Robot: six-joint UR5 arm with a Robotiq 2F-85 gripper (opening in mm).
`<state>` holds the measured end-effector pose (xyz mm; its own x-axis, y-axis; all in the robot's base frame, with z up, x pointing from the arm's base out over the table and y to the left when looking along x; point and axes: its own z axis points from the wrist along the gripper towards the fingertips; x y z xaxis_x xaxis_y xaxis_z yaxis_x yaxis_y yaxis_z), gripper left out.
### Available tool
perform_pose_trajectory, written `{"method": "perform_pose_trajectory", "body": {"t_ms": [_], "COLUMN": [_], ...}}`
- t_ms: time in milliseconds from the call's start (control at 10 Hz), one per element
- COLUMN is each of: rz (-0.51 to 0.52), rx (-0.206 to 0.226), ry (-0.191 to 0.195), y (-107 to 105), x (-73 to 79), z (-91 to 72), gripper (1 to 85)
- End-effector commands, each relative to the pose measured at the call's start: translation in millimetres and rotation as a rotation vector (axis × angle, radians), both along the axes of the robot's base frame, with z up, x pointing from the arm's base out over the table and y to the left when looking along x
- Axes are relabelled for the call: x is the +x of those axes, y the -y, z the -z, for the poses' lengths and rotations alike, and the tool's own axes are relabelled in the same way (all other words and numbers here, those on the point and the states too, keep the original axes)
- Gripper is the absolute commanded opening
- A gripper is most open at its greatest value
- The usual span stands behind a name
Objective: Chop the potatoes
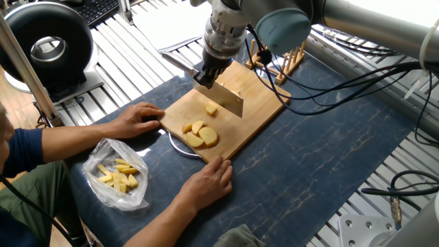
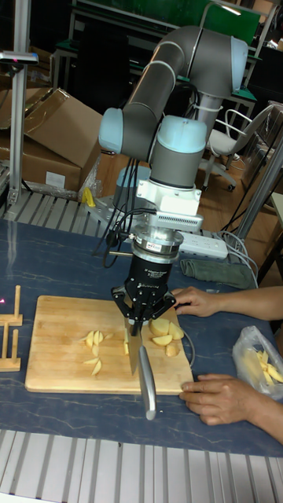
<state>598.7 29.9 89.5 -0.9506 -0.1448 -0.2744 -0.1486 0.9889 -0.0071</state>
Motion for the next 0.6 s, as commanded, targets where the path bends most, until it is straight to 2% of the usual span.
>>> {"method": "perform_pose_trajectory", "body": {"t_ms": [0, 300, 500], "rz": [0.010, 0.038, 0.040], "rx": [0.018, 0.046, 0.043], "ry": [-0.002, -0.003, -0.005], "y": [-5.0, -9.6, -7.9], "x": [2.1, 3.1, 3.6], "z": [-3.1, -2.0, -1.4], "gripper": [1.0, 1.0, 1.0]}}
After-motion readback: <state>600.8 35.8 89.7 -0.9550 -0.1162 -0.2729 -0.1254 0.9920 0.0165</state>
